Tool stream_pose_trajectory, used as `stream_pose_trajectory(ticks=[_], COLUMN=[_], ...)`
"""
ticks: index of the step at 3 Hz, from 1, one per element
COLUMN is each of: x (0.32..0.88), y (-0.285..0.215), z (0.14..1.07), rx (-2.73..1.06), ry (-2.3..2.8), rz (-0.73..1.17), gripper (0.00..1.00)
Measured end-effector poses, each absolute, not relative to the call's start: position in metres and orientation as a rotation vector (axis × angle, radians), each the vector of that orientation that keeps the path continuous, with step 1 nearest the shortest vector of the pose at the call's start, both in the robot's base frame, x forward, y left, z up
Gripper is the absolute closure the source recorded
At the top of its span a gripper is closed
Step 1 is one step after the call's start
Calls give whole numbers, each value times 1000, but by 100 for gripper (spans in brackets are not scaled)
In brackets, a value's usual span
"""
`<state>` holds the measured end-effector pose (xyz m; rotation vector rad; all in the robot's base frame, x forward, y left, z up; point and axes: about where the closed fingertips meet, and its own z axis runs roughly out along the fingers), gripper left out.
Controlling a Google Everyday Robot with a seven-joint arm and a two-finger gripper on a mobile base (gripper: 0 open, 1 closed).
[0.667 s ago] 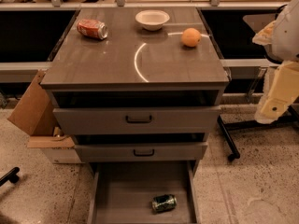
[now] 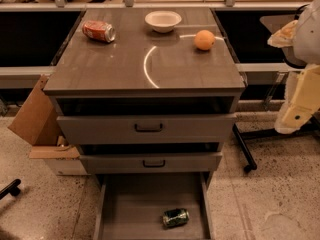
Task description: Pick green can from bottom drawer and place on counter
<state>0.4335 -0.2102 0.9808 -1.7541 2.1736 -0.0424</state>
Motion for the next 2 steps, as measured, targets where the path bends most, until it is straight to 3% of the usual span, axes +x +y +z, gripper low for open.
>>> stream_pose_trajectory(ticks=[2], x=[420], y=[-188], z=[976], rx=[-1835], ry=[2058], rz=[14], gripper=[0])
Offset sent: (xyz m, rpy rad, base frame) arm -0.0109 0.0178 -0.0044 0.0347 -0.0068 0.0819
